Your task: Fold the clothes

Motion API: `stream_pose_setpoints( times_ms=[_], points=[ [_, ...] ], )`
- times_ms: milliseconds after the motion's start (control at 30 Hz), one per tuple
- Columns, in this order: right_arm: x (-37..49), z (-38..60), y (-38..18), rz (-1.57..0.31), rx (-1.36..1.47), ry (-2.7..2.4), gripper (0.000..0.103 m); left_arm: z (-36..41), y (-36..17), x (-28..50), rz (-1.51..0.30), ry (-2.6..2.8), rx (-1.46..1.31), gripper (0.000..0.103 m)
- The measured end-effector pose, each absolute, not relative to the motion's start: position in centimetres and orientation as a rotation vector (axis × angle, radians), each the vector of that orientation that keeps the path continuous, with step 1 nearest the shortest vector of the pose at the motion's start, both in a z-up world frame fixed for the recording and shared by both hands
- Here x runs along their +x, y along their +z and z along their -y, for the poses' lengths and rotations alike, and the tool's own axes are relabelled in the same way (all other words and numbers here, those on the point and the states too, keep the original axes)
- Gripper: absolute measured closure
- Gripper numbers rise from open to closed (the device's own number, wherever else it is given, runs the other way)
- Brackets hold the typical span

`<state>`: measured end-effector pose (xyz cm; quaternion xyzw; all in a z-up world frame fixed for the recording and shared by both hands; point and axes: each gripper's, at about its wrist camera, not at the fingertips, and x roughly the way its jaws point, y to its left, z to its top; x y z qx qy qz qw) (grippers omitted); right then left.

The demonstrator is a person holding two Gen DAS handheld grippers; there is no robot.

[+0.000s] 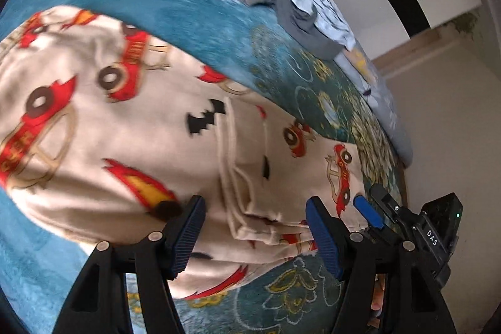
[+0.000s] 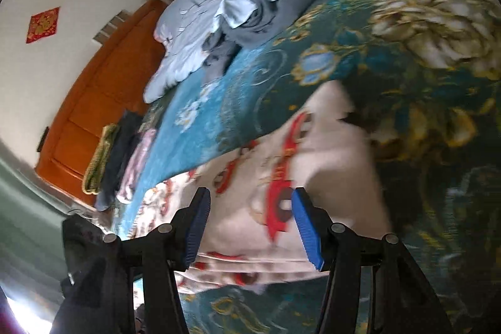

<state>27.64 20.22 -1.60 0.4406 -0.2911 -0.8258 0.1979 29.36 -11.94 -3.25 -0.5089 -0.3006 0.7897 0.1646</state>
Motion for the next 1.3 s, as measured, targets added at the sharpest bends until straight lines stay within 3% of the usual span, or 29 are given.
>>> stream_pose_setpoints(
  times_ms=[233, 300, 433, 500, 567, 733, 1033, 1300],
  points=[
    [27.8, -21.9, -2.7, 0.866, 1.258, -2.302, 0.048, 12.4, -4.8, 28.5, 1.022, 2.178, -1.439, 0.039],
    [27.7, -21.9, -2.8, 0.861, 1.258, -2.297, 0.048, 12.5, -4.8, 28.4, 1.031, 2.176, -1.439, 0.058],
    [27.6, -22.3, -2.9, 0.882, 1.258, -2.282, 0.048, 10.8, -4.0, 28.3, 0.88, 2.229, -1.458, 0.069],
    [27.7, -22.5, -2.9, 0.893, 1.258, -2.276, 0.048, 9.9, -3.9, 28.2, 0.813, 2.234, -1.463, 0.083],
    [27.8, -22.6, -2.8, 0.888, 1.254, -2.285, 0.048, 9.4, -3.5, 27.9, 0.76, 2.245, -1.447, 0.089],
    [27.9, -22.7, -2.5, 0.858, 1.239, -2.326, 0.048, 8.7, -0.7, 27.6, 0.65, 2.275, -1.277, 0.091],
    [27.7, -22.5, -2.8, 0.795, 1.282, -2.35, 0.048, 11.5, -5.8, 27.3, 0.834, 2.22, -1.46, 0.09],
    [27.4, -21.9, -3.0, 0.711, 1.325, -2.365, 0.048, 12.6, -6.0, 27.8, 0.891, 2.201, -1.466, 0.084]
  ],
)
